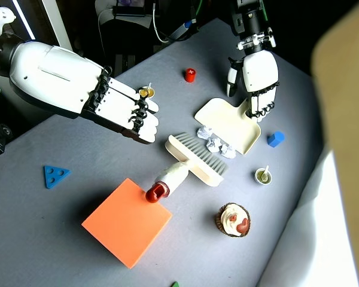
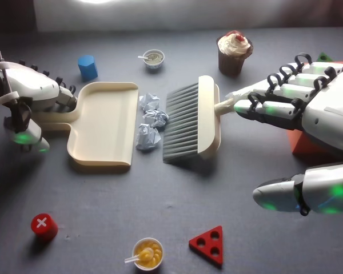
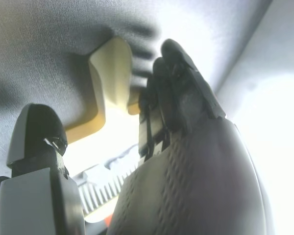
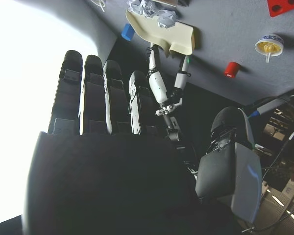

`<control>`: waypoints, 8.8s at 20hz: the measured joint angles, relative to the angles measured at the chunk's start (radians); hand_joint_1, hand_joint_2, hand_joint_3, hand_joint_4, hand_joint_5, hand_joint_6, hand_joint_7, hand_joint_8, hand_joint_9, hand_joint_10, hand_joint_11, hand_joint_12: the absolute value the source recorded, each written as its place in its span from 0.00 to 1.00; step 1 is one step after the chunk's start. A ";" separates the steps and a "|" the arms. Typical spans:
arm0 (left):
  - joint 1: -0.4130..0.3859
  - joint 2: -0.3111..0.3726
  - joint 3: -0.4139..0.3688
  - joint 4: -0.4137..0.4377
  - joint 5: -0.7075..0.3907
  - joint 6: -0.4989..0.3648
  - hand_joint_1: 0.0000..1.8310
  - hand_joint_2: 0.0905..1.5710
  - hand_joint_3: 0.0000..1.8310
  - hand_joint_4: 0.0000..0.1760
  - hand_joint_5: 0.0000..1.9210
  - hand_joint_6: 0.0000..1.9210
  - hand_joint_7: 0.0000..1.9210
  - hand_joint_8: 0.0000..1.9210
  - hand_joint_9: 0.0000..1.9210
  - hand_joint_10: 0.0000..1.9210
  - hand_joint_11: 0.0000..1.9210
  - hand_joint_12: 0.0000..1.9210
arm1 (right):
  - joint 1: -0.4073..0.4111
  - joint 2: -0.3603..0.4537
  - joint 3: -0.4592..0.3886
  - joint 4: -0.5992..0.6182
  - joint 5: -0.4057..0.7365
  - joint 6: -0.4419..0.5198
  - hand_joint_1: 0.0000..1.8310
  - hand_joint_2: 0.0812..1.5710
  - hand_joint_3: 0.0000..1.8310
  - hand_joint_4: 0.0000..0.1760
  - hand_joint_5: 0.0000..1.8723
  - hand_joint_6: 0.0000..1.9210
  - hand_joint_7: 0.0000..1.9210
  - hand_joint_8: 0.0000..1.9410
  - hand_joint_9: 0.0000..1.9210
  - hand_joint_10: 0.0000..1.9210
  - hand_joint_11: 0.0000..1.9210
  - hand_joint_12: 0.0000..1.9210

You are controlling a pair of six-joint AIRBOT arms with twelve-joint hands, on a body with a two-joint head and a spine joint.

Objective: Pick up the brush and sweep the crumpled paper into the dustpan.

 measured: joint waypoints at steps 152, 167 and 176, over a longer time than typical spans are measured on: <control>-0.125 -0.179 0.272 -0.034 -0.122 0.236 0.76 0.66 0.00 0.00 0.51 0.49 0.59 0.31 0.52 0.58 0.43 0.47 | -0.083 -0.762 0.549 -0.080 -0.812 -0.613 0.87 0.78 0.00 1.00 0.47 1.00 0.56 1.00 0.66 1.00 0.74 1.00; -0.125 -0.175 0.264 -0.036 -0.122 0.240 0.76 0.66 0.00 0.00 0.52 0.47 0.59 0.32 0.52 0.57 0.42 0.46 | 0.058 -0.687 0.416 0.078 -0.578 -1.059 0.86 0.77 0.00 1.00 0.48 1.00 0.56 1.00 0.65 1.00 0.71 1.00; -0.125 -0.174 0.252 -0.036 -0.121 0.243 0.76 0.66 0.00 0.00 0.52 0.47 0.59 0.33 0.52 0.57 0.42 0.48 | 0.180 -0.766 0.446 0.322 -0.592 -1.201 0.86 0.77 0.00 1.00 0.48 1.00 0.56 1.00 0.65 1.00 0.71 1.00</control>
